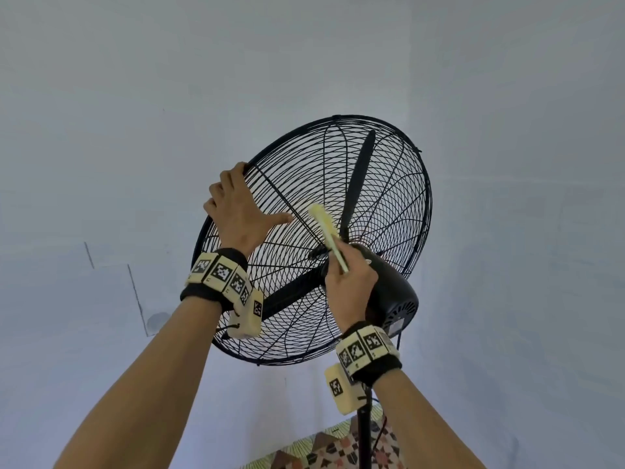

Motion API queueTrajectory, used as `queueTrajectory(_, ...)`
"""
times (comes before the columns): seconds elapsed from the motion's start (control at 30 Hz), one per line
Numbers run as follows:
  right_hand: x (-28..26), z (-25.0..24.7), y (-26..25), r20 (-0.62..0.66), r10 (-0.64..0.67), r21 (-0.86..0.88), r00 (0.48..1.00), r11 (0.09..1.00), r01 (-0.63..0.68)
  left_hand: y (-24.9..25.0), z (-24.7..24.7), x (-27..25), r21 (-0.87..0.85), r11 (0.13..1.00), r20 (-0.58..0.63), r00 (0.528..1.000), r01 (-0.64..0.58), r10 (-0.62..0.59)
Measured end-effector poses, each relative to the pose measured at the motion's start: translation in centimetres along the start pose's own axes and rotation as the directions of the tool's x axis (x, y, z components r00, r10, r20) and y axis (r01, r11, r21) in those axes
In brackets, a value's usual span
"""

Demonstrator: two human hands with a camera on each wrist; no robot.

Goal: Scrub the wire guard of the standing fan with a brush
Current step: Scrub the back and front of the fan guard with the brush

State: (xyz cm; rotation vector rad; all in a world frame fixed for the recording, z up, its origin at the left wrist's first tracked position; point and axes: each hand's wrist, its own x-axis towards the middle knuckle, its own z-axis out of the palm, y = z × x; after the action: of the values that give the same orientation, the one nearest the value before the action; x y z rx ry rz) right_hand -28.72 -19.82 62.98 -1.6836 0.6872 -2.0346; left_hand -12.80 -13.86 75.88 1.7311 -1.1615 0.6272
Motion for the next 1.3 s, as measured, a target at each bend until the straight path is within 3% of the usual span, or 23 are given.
queueTrajectory(0.1,-0.1,-1.0,0.2,0.042,0.042,-0.009,0.998,0.999,-0.041,0.0,-0.1,0.0,0.0,1.0,0.011,1.0,0.003,-0.003)
queueTrajectory(0.2,1.6,-2.0,0.4,-0.133,0.125,0.023,0.983,0.992,-0.123,0.7,0.0,0.0,-0.003,1.0,0.01,1.0,-0.02,0.02)
queueTrajectory(0.27,2.2,-1.9,0.5,-0.17,0.126,-0.011,0.977,0.991,-0.13,0.9,0.1,0.0,-0.003,1.0,0.003,1.0,-0.027,0.027)
queueTrajectory(0.43,0.2,-0.9,0.4,0.07,0.074,-0.128,0.995,0.99,-0.065,0.2,0.1,0.1,-0.01,1.0,0.002,1.0,0.001,-0.001)
queueTrajectory(0.5,0.0,-1.3,0.4,0.11,0.039,-0.127,0.993,0.992,-0.025,0.0,0.0,0.1,-0.007,1.0,0.007,1.0,0.01,-0.01)
queueTrajectory(0.7,1.9,-1.5,0.5,-0.177,0.129,-0.046,0.976,0.989,-0.139,0.9,0.1,0.0,-0.012,1.0,0.002,1.0,-0.026,0.026)
queueTrajectory(0.77,1.1,-0.8,0.4,-0.132,0.135,-0.066,0.982,0.987,-0.144,0.7,0.1,0.0,-0.008,1.0,0.0,1.0,-0.02,0.02)
queueTrajectory(0.9,-0.3,-0.7,0.8,0.131,0.106,-0.079,0.986,0.992,-0.096,0.0,0.0,0.2,-0.004,1.0,0.005,1.0,0.006,-0.006)
queueTrajectory(0.93,-0.1,-1.2,0.9,0.144,0.111,-0.064,0.983,0.993,-0.103,0.0,0.0,0.2,-0.004,1.0,0.008,1.0,0.004,-0.004)
queueTrajectory(1.07,1.8,-2.7,0.9,-0.098,0.115,-0.067,0.989,0.99,-0.122,0.6,0.1,0.2,-0.003,1.0,0.012,1.0,-0.02,0.02)
queueTrajectory(1.13,1.9,-2.2,1.0,-0.159,0.143,-0.076,0.977,0.985,-0.156,0.8,0.1,0.2,-0.009,1.0,0.004,1.0,-0.03,0.03)
queueTrajectory(1.3,-0.6,-0.1,1.6,0.065,0.198,-0.006,0.978,0.98,-0.198,0.0,0.1,0.1,-0.019,1.0,-0.002,1.0,-0.005,0.005)
